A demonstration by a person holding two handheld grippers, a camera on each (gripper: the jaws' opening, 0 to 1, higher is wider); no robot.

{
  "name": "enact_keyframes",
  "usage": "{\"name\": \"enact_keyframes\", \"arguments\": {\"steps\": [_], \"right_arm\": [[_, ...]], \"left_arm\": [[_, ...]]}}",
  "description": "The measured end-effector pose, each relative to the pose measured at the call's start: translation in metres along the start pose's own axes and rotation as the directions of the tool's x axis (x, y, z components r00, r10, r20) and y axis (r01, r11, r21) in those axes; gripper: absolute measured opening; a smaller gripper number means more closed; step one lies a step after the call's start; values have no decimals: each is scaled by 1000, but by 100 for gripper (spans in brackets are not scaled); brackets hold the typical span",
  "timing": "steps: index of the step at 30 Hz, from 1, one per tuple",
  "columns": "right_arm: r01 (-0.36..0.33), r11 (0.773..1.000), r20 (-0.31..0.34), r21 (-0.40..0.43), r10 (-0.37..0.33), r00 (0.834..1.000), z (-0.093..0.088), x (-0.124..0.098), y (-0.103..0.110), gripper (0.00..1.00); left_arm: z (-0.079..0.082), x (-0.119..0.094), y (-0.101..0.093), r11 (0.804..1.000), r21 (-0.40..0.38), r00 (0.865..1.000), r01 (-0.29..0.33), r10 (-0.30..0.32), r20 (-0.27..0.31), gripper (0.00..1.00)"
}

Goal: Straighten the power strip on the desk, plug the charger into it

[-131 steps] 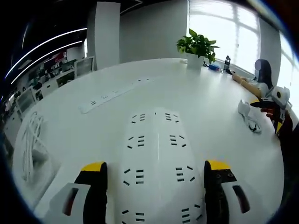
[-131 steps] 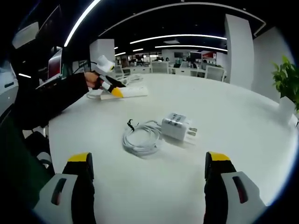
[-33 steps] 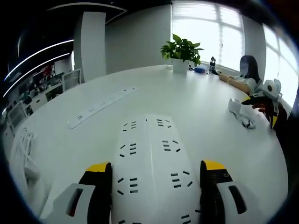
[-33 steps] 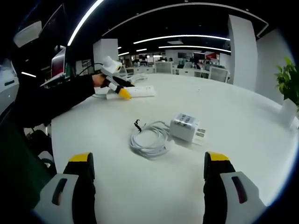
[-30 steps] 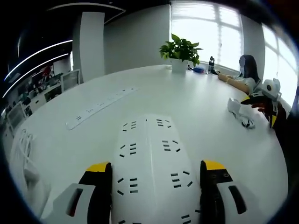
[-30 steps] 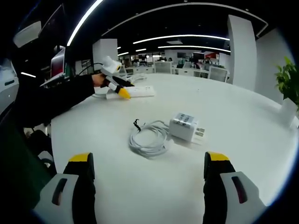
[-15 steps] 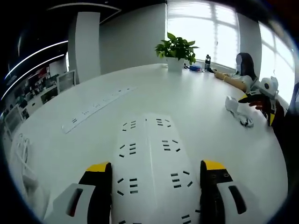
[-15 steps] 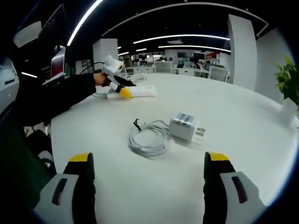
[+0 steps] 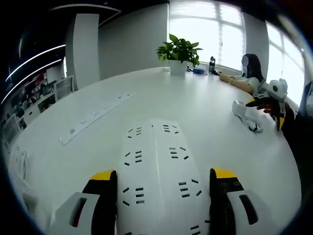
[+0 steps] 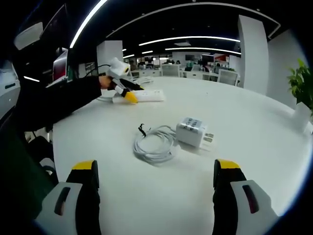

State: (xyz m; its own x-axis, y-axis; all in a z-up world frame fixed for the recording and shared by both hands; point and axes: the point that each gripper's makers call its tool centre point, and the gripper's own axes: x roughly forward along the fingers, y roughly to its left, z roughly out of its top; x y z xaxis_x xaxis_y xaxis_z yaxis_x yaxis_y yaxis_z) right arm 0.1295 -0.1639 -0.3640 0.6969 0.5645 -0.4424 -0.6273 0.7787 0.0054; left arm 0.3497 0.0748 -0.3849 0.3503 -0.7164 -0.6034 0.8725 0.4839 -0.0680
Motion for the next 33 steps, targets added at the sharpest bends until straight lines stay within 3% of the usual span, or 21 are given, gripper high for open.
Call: {"name": "enact_keyframes", "arguments": {"steps": [33], "right_arm": [[-4,1000,3,-4,4,1000,-2,2,-1,97]], "left_arm": [[8,12,-6,995,41,996,88,-88,-2,79]]}}
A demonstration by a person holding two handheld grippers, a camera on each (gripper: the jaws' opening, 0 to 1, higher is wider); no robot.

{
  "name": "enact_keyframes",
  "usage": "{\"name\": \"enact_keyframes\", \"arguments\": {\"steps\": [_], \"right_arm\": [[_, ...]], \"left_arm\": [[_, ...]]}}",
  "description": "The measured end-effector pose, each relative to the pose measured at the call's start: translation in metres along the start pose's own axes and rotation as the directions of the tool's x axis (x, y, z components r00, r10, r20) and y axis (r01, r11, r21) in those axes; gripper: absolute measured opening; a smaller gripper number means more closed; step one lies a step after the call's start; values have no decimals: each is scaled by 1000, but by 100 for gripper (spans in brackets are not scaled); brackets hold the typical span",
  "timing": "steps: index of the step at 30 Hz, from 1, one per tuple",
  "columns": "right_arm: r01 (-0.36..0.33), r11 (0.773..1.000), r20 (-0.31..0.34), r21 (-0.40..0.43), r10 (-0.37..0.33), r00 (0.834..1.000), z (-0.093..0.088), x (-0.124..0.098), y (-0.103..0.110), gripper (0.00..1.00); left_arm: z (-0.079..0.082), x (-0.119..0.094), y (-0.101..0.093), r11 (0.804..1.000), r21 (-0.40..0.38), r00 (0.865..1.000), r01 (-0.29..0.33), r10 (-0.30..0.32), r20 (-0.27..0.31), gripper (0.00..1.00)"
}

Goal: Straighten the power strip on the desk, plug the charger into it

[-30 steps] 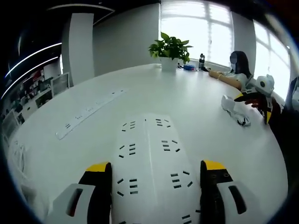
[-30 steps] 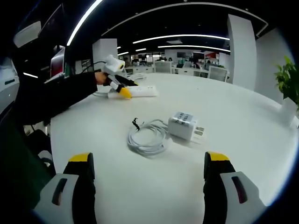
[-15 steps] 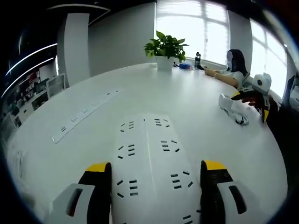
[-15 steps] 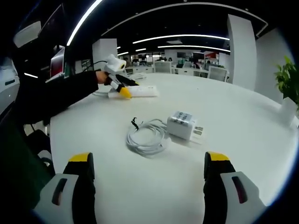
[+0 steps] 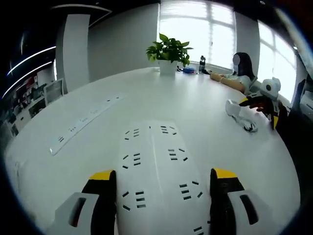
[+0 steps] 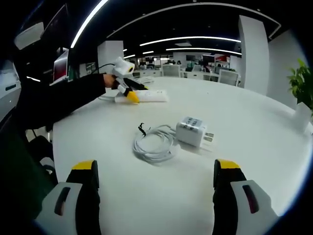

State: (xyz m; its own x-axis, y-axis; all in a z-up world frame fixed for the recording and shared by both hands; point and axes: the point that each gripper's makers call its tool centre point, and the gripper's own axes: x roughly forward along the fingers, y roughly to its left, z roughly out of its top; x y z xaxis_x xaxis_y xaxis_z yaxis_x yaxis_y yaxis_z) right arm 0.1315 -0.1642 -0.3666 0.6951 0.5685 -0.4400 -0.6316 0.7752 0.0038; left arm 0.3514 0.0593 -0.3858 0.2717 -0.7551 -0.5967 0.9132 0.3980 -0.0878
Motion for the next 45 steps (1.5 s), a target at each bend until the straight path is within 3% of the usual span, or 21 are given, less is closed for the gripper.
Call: {"name": "enact_keyframes", "arguments": {"steps": [13,23,33,45], "right_arm": [[5,1000,-2,0,-5,1000,1,-2,-1,97],[17,1000,-4,7,-17,1000,-1,-4,-4,97],[19,1000,-1,10,-19,1000,-1,-5,-5,97],[26,1000,0,12,-26,1000,-2,-8,-7,97]], "left_arm": [[4,5,-8,999,-2,999,36,-36,25,78],[1,10,-5,998,23,993,-53,55,-103,78],[4,10,-13,999,31,995,-43,46,-90,77],[8,15,-9,999,42,995,-24,28,-92,78]]}}
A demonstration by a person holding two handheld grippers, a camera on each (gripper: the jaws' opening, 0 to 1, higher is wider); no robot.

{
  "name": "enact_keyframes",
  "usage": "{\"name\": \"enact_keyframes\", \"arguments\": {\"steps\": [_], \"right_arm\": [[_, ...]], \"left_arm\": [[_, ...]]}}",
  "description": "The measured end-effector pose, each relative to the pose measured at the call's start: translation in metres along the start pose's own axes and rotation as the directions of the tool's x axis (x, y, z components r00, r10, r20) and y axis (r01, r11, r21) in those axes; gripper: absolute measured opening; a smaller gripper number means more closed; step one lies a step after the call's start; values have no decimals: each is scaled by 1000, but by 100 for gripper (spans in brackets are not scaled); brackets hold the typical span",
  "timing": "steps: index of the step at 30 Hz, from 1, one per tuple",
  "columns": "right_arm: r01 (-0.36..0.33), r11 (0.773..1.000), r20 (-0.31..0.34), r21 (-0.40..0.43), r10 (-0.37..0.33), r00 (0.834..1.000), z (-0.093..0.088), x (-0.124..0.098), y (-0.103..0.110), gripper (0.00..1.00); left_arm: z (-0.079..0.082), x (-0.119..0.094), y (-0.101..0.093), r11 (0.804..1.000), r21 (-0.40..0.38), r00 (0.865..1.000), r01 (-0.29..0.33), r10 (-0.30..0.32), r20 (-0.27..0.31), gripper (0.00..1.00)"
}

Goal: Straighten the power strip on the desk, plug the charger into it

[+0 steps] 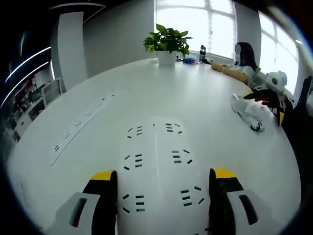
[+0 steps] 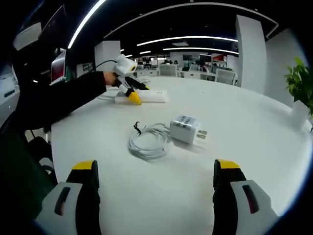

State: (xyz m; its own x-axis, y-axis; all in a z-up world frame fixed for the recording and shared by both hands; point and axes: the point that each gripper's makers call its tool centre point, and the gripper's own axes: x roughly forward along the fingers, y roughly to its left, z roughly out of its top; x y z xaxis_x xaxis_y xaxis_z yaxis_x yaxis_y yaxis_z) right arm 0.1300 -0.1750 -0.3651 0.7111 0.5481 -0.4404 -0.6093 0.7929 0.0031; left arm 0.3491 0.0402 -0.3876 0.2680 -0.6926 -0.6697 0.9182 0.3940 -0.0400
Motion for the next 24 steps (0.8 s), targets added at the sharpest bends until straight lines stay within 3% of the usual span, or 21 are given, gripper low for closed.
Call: {"name": "enact_keyframes", "arguments": {"steps": [24], "right_arm": [[6,1000,-5,-2,-6,1000,-1,-1,-4,97]], "left_arm": [[13,16,5,999,20,1000,26,-26,4,78]]}}
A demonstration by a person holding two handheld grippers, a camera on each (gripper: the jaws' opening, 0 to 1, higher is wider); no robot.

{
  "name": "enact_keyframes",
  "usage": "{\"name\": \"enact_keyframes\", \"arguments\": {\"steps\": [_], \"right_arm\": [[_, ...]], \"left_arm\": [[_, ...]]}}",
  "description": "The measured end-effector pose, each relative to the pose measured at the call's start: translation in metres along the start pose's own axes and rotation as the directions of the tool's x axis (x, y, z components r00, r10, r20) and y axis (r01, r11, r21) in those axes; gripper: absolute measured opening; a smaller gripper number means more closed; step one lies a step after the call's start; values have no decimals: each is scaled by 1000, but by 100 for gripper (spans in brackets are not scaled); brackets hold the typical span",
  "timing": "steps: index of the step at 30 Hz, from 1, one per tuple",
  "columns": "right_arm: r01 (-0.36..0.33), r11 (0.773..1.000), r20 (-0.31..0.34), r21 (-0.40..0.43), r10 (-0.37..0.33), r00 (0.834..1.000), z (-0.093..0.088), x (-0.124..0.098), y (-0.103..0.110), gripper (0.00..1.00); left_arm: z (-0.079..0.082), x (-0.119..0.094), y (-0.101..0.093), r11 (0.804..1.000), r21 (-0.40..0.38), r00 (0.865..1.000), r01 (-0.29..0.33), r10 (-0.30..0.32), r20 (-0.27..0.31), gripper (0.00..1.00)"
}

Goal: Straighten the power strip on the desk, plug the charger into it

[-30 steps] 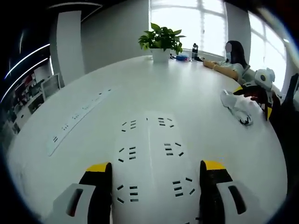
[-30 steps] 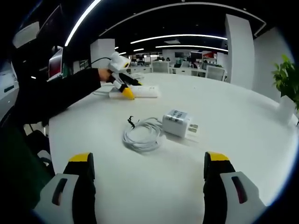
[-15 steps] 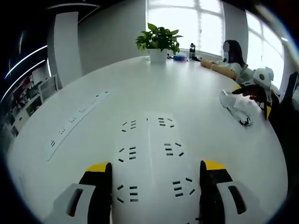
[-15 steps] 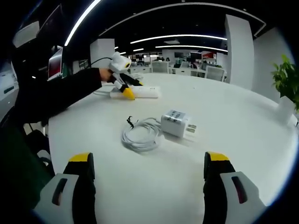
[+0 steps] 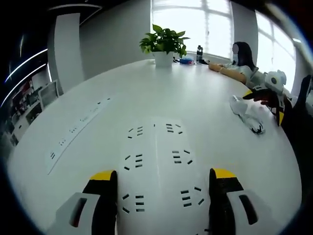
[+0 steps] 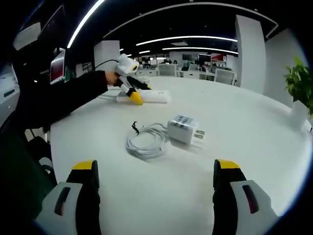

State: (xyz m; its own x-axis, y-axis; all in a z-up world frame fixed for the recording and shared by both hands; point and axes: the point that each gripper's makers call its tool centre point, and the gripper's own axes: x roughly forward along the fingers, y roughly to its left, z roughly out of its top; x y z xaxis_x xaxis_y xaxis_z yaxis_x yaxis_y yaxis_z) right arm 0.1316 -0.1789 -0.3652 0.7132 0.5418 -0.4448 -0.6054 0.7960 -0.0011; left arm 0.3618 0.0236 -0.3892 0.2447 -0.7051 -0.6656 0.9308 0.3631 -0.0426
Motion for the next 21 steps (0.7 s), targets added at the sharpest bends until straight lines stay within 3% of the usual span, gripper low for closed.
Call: {"name": "enact_keyframes", "arguments": {"steps": [21], "right_arm": [[-11,1000,-7,2,11,1000,-2,5,-1,97]], "left_arm": [[10,10,-2,999,32,999,35,-35,5,78]]}}
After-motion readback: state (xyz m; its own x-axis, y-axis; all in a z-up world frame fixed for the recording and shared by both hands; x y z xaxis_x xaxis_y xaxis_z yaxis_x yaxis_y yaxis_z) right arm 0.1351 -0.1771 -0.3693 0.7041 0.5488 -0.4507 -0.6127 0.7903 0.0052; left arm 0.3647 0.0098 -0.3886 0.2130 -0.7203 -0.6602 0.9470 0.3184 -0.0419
